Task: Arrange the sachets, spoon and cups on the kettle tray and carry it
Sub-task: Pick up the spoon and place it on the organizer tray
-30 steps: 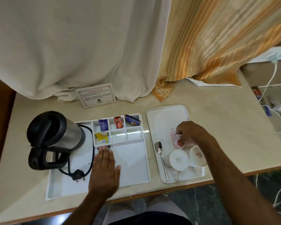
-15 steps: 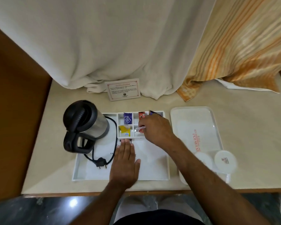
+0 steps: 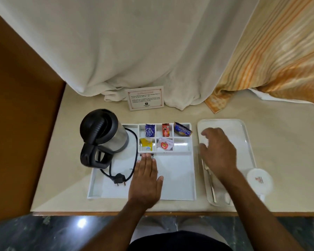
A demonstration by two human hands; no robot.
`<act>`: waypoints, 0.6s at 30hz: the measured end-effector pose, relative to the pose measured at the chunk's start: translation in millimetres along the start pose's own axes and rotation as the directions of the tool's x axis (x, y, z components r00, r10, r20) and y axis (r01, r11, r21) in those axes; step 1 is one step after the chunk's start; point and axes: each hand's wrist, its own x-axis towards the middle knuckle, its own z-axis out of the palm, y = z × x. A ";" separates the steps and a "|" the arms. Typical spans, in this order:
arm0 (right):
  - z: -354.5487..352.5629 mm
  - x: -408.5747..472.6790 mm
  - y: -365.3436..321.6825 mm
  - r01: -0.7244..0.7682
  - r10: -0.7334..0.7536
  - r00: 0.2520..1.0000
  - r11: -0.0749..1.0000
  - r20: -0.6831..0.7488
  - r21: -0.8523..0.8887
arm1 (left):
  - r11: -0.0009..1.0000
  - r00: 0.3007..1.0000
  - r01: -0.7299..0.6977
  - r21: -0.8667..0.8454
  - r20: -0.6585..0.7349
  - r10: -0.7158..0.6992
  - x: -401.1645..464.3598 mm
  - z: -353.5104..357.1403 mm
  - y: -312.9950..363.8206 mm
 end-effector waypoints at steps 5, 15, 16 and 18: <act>-8.8 4.6 41.1 -0.115 0.219 0.856 0.964 0.468 -0.241 | 1.000 1.000 -0.001 0.005 0.005 0.001 3.1 -2.1 -1.4; -10.6 24.9 48.7 -0.177 0.149 0.813 0.984 0.563 -0.004 | 1.000 0.998 0.009 -0.010 0.060 -0.009 2.9 -7.6 5.7; -13.1 25.0 45.7 -0.189 0.131 0.830 0.981 0.542 0.053 | 1.000 0.998 0.006 -0.004 0.060 -0.006 4.3 -8.6 5.2; -14.9 22.7 34.8 -0.201 0.093 0.867 0.964 0.489 0.172 | 1.000 0.998 0.003 -0.007 0.061 -0.003 6.9 -9.3 7.1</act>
